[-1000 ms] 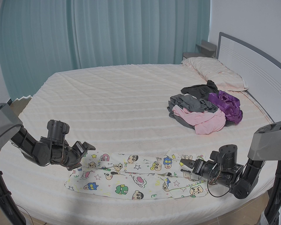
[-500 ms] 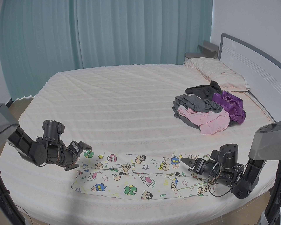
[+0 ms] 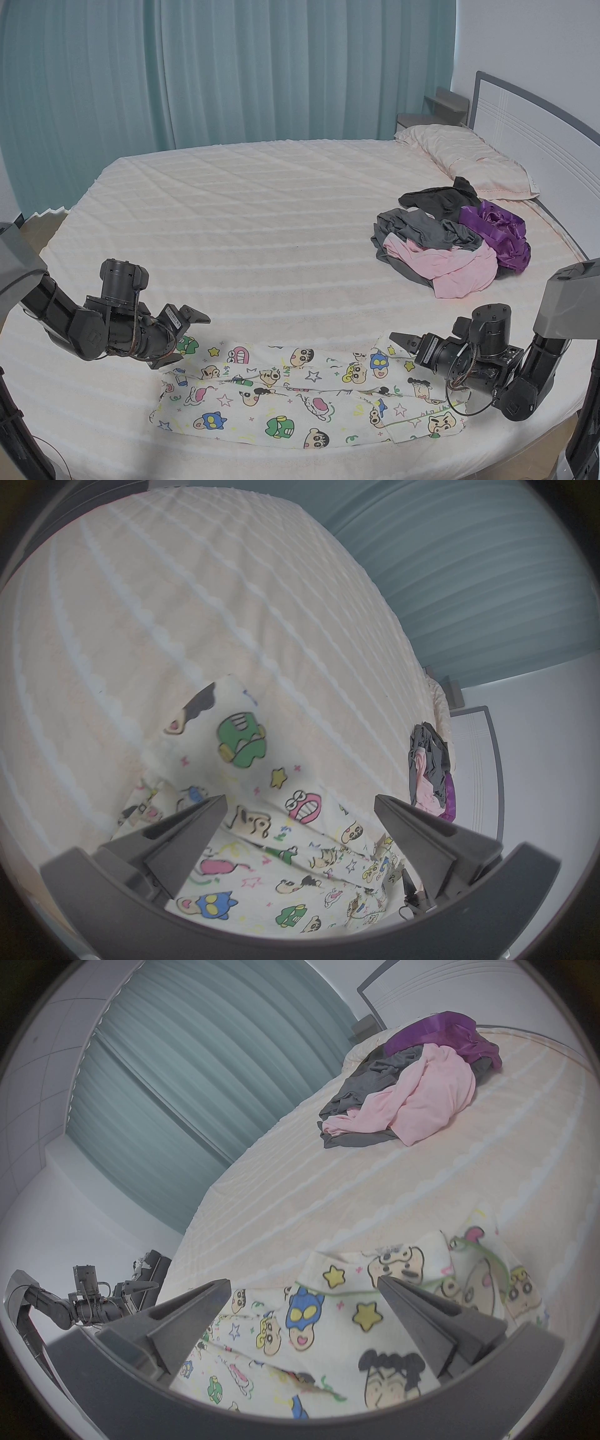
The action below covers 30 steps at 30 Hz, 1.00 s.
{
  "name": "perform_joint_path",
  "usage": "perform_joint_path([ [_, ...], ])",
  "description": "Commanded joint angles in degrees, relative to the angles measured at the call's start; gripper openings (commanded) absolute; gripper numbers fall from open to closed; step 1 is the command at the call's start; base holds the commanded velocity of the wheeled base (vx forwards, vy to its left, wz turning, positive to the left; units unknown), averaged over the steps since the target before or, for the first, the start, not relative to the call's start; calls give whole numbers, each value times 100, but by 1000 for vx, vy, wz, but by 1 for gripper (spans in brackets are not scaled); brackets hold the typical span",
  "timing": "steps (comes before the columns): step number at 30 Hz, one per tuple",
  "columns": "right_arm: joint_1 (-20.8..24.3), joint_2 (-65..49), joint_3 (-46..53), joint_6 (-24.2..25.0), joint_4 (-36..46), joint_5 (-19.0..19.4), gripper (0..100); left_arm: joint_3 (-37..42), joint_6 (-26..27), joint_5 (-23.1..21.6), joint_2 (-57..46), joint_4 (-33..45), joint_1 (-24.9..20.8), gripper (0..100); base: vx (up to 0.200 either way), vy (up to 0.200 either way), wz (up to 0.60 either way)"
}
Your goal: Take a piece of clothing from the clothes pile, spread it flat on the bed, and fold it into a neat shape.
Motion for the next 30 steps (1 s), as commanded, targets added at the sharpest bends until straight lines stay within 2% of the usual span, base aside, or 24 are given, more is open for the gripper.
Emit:
perform_joint_path([
  [1,39,64,-12,5,-4,4,100,38,6,-4,13,-16,-42,100,0,0,0],
  [8,127,90,-30,-30,67,4,100,47,6,31,22,-16,-68,100,0,0,0],
  [15,-40,-68,-153,-162,1069,4,100,47,6,31,30,-7,-77,100,0,0,0],
  [30,-480,-103,-170,-329,1438,-22,100,117,15,31,48,-16,-112,100,0,0,0],
])
